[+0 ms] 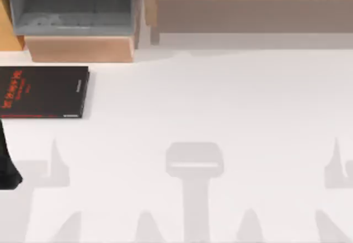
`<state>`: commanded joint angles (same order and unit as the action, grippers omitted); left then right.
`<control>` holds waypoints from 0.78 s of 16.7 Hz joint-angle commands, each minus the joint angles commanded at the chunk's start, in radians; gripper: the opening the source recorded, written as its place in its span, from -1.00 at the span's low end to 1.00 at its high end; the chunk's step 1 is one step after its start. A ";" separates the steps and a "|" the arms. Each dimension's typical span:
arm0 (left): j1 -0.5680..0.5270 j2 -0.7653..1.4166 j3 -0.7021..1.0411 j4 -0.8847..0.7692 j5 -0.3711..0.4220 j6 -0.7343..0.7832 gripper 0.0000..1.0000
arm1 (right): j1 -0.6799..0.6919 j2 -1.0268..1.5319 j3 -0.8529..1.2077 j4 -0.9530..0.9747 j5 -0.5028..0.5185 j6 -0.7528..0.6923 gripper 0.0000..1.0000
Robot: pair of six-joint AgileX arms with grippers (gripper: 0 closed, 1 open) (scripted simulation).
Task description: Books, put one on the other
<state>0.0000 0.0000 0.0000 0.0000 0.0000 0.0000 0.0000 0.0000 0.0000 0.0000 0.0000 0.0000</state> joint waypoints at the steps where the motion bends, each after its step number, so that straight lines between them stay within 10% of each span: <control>1: 0.000 0.000 0.000 0.000 0.000 0.000 1.00 | 0.000 0.000 0.000 0.000 0.000 0.000 1.00; 13: -0.081 0.685 0.511 0.274 -0.062 -0.007 1.00 | 0.000 0.000 0.000 0.000 0.000 0.000 1.00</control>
<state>-0.0809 0.6849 0.5114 0.2741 -0.0618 -0.0071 0.0000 0.0000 0.0000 0.0000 0.0000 0.0000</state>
